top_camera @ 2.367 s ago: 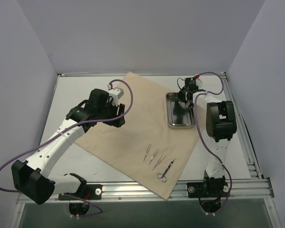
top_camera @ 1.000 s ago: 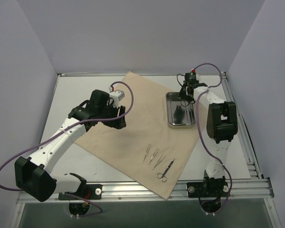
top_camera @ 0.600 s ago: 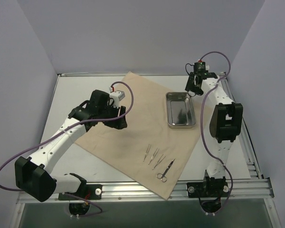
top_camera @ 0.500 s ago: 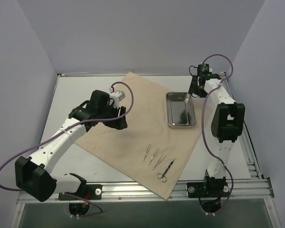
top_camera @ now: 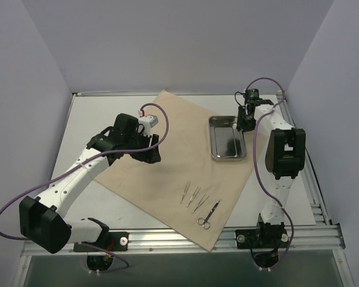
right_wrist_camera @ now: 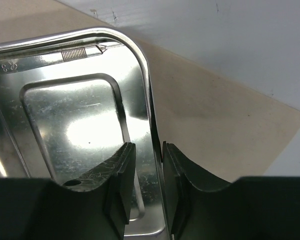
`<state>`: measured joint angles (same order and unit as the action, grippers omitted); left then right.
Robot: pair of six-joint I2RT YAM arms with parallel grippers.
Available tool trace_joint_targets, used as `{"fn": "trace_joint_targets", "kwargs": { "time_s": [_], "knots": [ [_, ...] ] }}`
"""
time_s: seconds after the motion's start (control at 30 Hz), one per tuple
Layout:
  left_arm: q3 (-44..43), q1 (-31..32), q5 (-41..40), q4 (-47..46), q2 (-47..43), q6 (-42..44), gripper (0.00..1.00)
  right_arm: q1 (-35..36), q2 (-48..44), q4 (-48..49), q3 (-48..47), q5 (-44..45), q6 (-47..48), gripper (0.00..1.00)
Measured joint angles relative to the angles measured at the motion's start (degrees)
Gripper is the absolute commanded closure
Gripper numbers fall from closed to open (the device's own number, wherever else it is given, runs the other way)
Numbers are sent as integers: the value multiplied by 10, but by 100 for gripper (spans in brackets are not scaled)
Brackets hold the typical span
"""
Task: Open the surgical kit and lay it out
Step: Adjust the container in the surgical kit.
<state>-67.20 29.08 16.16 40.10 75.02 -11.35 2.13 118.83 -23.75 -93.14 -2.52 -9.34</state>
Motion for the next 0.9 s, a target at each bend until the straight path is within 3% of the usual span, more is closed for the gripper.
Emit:
{"fn": "trace_joint_targets", "kwargs": {
  "time_s": [0.07,0.3,0.57,0.73,0.9],
  "knots": [
    [0,0,0,0,0,0,36,0,1,2,0,-1,3,78],
    [2,0,0,0,-4,0,36,-3,9,35,0,-23,39,100],
    [6,0,0,0,-16,0,36,-12,10,79,7,-46,50,100],
    [13,0,0,0,-23,0,36,-14,-54,137,103,-43,49,100],
    [21,-1,0,0,-32,-2,36,-14,-82,153,117,-39,60,100]
  ]
}}
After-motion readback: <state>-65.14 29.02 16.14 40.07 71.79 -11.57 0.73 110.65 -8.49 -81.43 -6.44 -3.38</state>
